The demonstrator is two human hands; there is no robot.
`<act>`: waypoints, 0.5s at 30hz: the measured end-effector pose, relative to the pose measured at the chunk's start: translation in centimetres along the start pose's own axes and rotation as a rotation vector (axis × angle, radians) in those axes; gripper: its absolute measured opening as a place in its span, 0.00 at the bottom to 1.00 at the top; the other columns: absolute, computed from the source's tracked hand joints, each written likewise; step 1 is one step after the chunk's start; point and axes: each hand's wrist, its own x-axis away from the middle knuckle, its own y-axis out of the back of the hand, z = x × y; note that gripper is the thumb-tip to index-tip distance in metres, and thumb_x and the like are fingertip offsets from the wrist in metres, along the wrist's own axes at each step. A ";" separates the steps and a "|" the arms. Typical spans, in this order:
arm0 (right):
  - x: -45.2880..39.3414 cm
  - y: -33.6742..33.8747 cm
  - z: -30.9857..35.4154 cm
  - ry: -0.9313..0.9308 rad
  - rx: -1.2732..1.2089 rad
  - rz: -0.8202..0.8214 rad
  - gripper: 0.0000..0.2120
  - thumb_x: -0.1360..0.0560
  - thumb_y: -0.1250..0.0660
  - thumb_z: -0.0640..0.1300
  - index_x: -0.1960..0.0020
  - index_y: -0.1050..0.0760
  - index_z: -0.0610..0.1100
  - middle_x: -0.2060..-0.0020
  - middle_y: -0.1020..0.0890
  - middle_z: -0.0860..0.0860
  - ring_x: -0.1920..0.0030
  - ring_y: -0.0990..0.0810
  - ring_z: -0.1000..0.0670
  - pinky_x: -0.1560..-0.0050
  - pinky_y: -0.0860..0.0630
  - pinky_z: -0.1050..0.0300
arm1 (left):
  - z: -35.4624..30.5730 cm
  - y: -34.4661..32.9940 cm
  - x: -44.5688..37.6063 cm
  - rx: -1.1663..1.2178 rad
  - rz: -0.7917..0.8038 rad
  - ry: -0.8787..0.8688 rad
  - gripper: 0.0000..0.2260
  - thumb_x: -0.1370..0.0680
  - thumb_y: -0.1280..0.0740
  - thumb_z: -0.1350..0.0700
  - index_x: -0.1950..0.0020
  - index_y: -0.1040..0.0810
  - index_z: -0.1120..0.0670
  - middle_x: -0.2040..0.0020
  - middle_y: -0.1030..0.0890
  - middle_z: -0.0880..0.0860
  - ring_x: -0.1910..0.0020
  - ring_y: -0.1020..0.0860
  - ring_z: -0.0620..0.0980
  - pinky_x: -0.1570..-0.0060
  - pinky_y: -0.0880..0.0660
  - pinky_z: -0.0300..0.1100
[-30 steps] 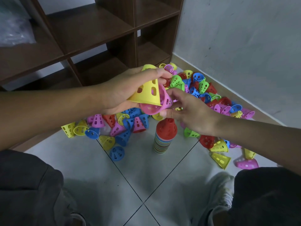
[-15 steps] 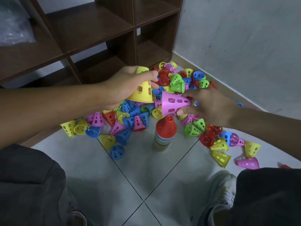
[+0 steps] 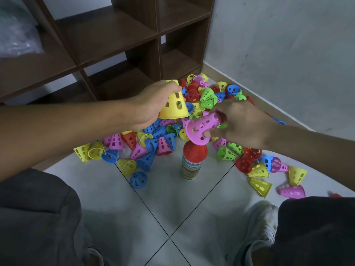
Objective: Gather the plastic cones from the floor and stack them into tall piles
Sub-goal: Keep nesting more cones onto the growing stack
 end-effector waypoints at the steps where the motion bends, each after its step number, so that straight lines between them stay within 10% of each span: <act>1: 0.0 -0.1 0.0 -0.023 -0.036 0.024 0.14 0.28 0.26 0.60 0.55 0.27 0.54 0.62 0.25 0.57 0.61 0.27 0.58 0.64 0.34 0.63 | 0.1 0.0 -0.1 -0.008 0.003 -0.017 0.16 0.18 0.36 0.49 0.35 0.24 0.56 0.39 0.19 0.61 0.39 0.19 0.57 0.38 0.21 0.50; 5: 0.0 -0.3 -0.5 -0.079 -0.152 0.093 0.26 0.27 0.25 0.56 0.34 0.27 0.49 0.54 0.19 0.57 0.58 0.21 0.60 0.60 0.29 0.64 | 0.0 -0.1 0.2 -0.088 0.137 -0.077 0.13 0.16 0.39 0.50 0.35 0.24 0.52 0.50 0.16 0.46 0.55 0.16 0.37 0.61 0.22 0.31; 15: 0.3 -0.1 -1.4 -0.160 -0.128 0.166 0.34 0.26 0.25 0.53 0.26 0.36 0.49 0.49 0.18 0.58 0.54 0.17 0.53 0.55 0.21 0.56 | 1.2 -1.3 0.2 -0.297 0.292 -0.273 0.17 0.22 0.29 0.61 0.33 0.22 0.53 0.39 0.17 0.52 0.42 0.17 0.47 0.43 0.19 0.42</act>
